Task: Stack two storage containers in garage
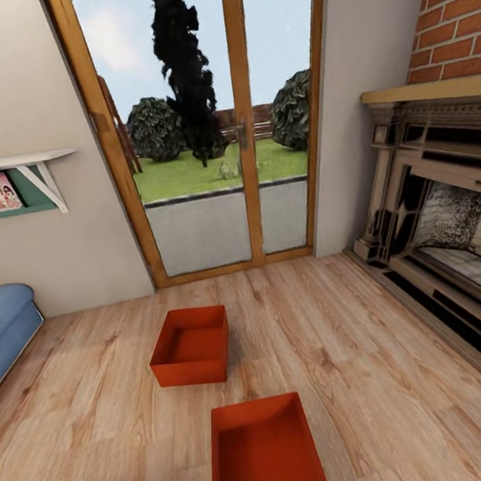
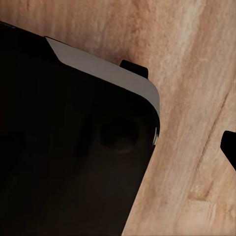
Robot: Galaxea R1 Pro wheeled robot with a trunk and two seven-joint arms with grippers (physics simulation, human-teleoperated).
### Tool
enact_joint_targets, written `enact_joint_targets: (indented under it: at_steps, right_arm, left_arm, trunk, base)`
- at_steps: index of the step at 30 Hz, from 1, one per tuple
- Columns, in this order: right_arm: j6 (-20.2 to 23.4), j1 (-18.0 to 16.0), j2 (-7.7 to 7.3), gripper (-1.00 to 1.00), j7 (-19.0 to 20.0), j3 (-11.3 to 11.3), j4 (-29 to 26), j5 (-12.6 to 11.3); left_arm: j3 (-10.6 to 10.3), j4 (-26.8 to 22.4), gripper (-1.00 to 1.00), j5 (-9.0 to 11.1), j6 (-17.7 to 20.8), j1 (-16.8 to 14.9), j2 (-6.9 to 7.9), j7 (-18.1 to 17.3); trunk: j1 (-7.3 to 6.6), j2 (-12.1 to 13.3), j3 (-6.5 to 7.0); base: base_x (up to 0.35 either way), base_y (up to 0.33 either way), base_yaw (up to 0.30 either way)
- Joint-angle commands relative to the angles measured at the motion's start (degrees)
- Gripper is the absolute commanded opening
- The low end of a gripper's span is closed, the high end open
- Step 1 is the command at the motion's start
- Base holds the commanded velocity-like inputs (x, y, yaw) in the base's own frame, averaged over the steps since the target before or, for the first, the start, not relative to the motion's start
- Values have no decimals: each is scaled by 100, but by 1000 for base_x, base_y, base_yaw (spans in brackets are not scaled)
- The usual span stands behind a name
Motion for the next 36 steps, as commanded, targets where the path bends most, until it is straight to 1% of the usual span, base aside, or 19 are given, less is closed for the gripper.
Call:
enact_joint_targets:
  at_steps: [1, 36]
  right_arm:
    - [-26, -4, 4, 100, -11, 49, 13, -52]
    - [-34, -4, 6, 100, -11, 49, 13, -46]
  left_arm:
    - [0, 2, 100, 7, -10, -2, 0, 2]
    - [0, 2, 100, 7, -9, -2, 0, 2]
  trunk:
    - [0, -3, -14]
    - [0, -3, -329]
  base:
    - [0, 0, 0]
    - [0, 0, 0]
